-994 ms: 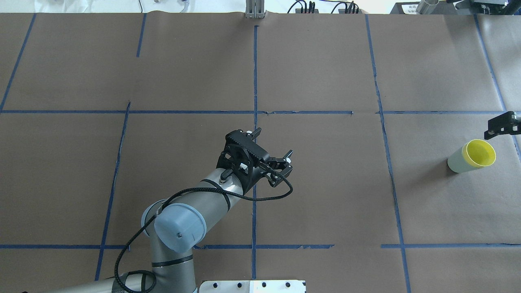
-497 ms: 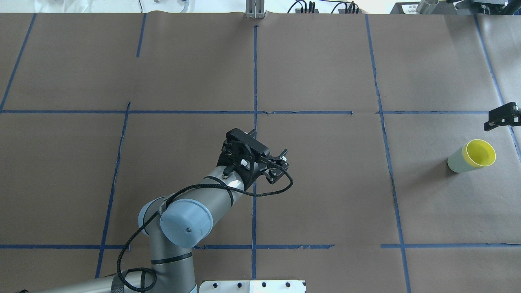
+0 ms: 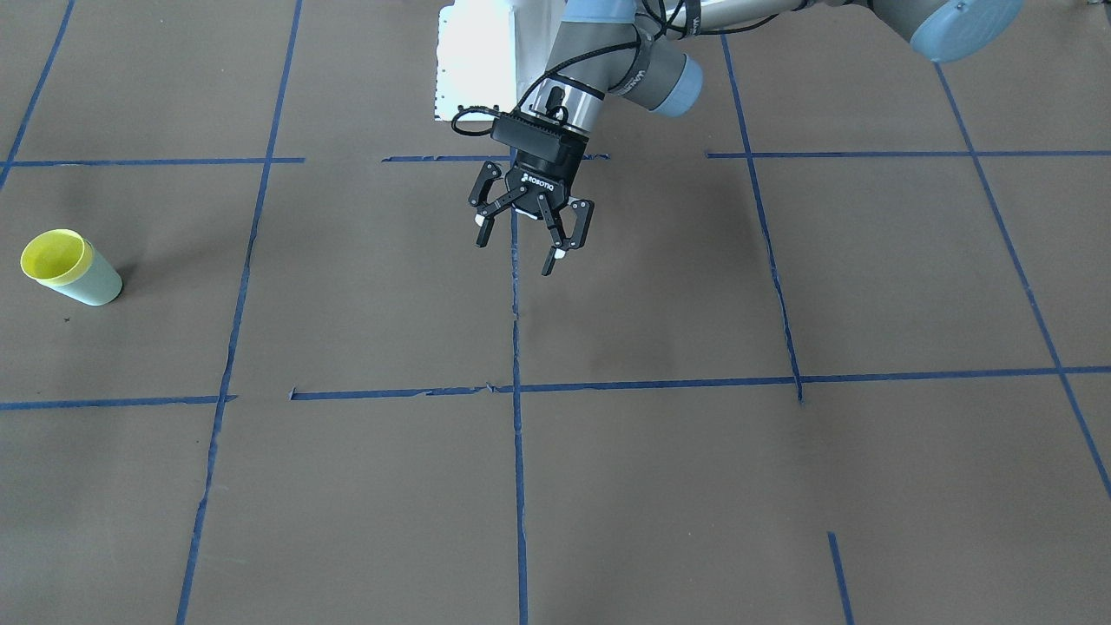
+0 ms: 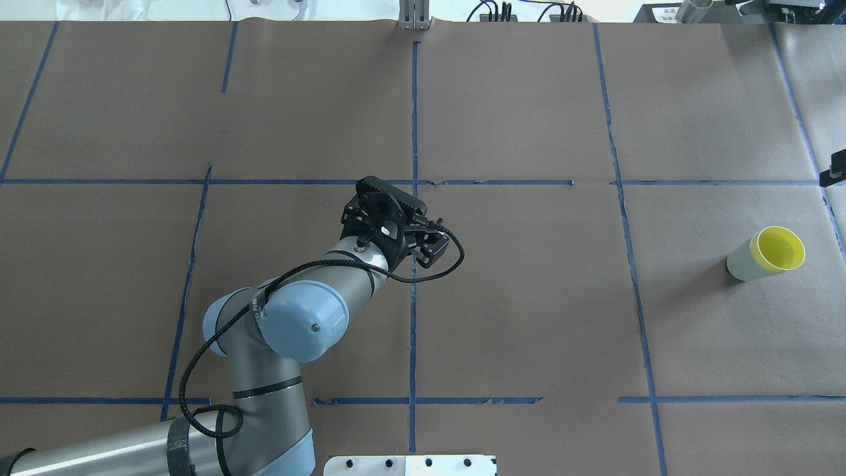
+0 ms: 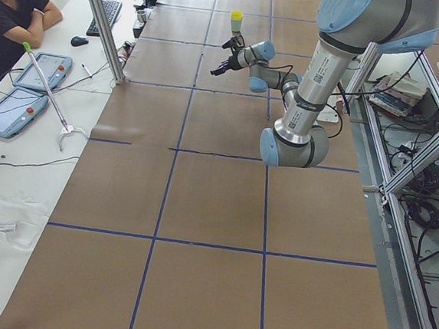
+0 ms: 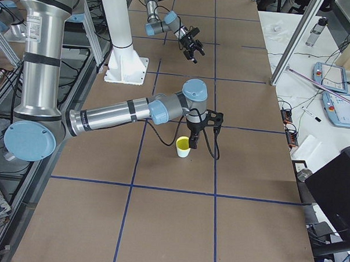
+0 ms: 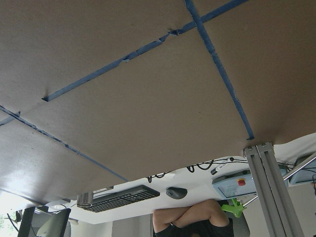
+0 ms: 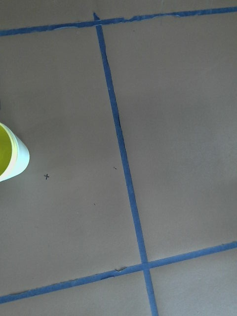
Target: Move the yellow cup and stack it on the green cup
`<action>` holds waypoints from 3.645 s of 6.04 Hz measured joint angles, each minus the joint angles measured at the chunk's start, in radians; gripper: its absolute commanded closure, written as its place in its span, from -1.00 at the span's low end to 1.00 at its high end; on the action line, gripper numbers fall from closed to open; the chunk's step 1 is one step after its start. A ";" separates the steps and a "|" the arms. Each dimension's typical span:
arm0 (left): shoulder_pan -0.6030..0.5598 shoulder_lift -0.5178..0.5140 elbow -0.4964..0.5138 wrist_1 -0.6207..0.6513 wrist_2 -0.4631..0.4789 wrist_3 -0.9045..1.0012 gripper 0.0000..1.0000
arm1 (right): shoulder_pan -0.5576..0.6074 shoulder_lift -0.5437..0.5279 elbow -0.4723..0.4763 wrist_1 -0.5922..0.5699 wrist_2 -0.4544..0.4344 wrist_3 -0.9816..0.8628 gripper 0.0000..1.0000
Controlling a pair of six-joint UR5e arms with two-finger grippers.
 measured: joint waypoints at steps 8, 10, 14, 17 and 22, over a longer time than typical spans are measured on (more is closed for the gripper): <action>-0.776 0.368 -0.194 0.643 -1.008 0.294 -0.99 | 0.130 -0.005 -0.052 -0.002 0.065 -0.224 -1.00; -0.993 0.521 -0.144 0.649 -1.099 0.702 -1.00 | 0.154 -0.018 -0.075 -0.003 0.081 -0.296 -1.00; -1.190 0.678 -0.072 0.805 -1.238 0.986 -1.00 | 0.141 -0.066 -0.086 -0.002 0.085 -0.327 -1.00; -1.199 0.750 -0.133 0.844 -1.235 0.915 -1.00 | 0.102 -0.089 -0.087 0.002 0.080 -0.327 -1.00; -1.201 0.803 -0.237 0.842 -1.196 0.911 -1.00 | 0.110 -0.091 -0.075 -0.034 0.105 -0.413 -1.00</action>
